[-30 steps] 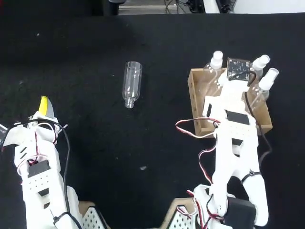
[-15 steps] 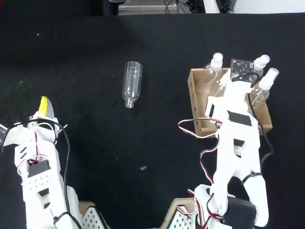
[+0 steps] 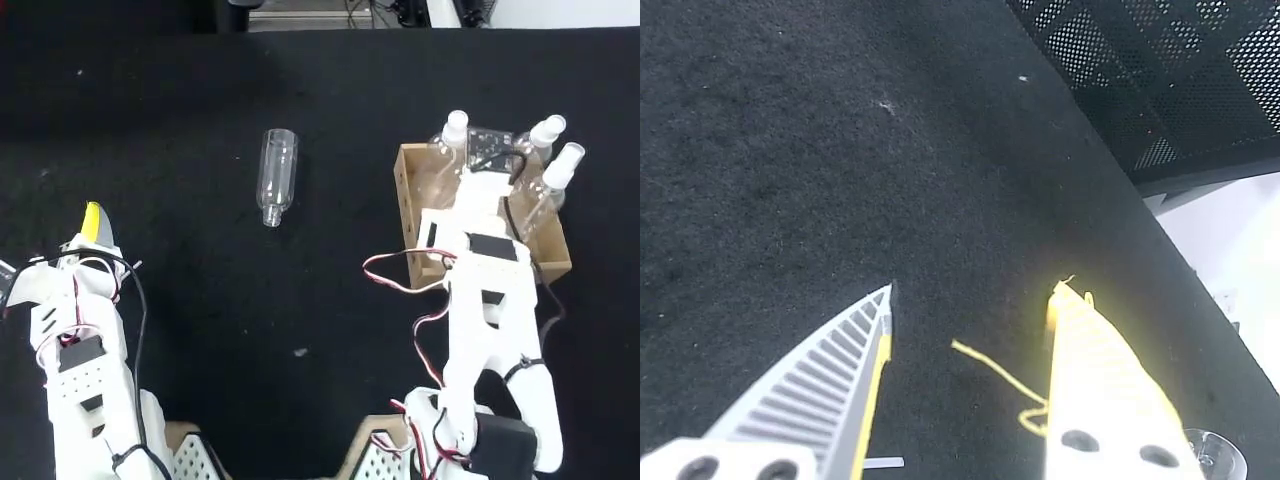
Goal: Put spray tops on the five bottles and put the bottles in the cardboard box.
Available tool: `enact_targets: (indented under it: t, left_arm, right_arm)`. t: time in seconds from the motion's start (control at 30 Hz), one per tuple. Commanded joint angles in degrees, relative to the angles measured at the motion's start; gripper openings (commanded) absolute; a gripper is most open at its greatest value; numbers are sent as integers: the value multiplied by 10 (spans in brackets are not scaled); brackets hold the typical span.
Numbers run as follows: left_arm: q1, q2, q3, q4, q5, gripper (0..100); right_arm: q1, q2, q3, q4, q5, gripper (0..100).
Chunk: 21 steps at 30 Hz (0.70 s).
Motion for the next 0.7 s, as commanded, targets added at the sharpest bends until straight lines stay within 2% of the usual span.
enact_targets:
  t: [0.0,0.67]
  left_arm:
    - [-4,-9,-32,-11,4,234]
    - [-4,-9,-32,-11,4,234]
  right_arm:
    - [-4,3,-9,-37,-5,10]
    - [14,56,-32,-51,-5,10]
